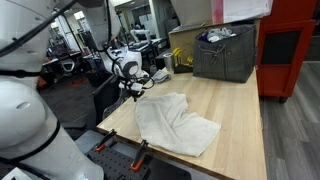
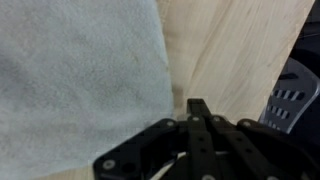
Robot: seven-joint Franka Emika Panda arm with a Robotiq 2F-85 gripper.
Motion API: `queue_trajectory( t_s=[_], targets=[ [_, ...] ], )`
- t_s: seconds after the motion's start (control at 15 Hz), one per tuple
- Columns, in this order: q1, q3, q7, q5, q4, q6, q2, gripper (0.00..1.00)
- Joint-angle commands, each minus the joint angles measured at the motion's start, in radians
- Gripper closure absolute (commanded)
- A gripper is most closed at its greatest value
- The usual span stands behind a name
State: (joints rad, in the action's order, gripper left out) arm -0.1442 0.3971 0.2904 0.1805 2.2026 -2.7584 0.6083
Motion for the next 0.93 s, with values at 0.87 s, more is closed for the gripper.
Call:
queue_trajectory(
  t_s=[0.87],
  targets=[
    [-0.145,-0.028,0.139,0.308,0.049,-0.152,-0.246,1.0]
  ],
)
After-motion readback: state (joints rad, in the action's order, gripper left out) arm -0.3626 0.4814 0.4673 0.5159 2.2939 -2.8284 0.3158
